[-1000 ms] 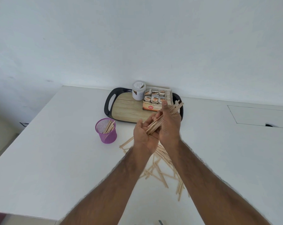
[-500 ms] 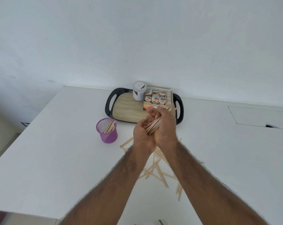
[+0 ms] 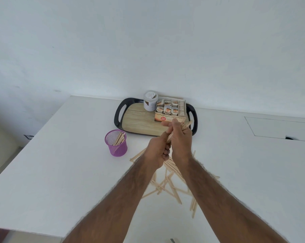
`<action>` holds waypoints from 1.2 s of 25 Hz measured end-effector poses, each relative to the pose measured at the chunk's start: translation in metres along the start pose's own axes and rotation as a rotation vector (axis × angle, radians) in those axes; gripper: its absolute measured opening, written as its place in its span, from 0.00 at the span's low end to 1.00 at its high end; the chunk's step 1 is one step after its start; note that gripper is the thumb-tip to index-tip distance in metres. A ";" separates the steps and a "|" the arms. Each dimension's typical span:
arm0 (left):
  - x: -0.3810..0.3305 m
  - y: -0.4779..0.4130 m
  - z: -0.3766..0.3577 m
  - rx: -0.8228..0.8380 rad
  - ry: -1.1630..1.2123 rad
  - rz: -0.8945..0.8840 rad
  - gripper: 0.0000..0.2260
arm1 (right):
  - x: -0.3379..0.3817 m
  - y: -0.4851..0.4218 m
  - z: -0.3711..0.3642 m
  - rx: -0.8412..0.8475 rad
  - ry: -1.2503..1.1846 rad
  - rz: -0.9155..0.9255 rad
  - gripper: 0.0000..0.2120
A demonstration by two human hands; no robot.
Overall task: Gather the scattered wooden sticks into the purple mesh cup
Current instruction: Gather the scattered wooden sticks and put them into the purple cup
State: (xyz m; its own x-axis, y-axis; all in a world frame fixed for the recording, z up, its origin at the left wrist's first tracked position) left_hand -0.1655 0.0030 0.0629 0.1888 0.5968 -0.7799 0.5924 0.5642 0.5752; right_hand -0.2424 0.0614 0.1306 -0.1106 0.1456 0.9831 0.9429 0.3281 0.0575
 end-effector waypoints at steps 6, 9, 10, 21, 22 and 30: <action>-0.021 -0.001 0.028 -0.220 -0.041 -0.180 0.15 | 0.018 -0.006 0.015 -0.018 -0.159 0.003 0.16; -0.029 0.002 0.038 -0.315 -0.094 -0.283 0.17 | 0.031 -0.016 0.026 -0.050 -0.082 0.060 0.20; -0.032 0.005 0.035 -0.305 -0.101 -0.317 0.17 | 0.028 -0.015 0.021 -0.021 0.012 0.058 0.21; -0.055 0.018 0.035 -0.398 -0.295 -0.596 0.14 | 0.001 -0.004 0.015 0.090 0.351 -0.047 0.11; -0.054 0.017 0.037 -0.399 -0.261 -0.575 0.05 | 0.001 -0.003 0.014 0.095 0.359 -0.051 0.10; -0.064 0.022 0.033 -0.336 -0.247 -0.701 0.19 | -0.016 -0.008 0.017 0.107 0.474 -0.100 0.19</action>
State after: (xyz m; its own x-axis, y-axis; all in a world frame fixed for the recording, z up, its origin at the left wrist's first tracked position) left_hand -0.1386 -0.0413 0.1176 0.0521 -0.0797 -0.9955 0.3782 0.9241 -0.0541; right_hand -0.2536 0.0726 0.1112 -0.0200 -0.3241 0.9458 0.8945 0.4168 0.1617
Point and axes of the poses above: each hand's wrist, its own y-axis away from the middle knuckle, its own z-axis out of the back of the hand, x = y × z, the point moved 10 cm from there along -y, towards the middle knuckle, and after that the axes turned 7 degrees about -x, right-handed, at the moved point
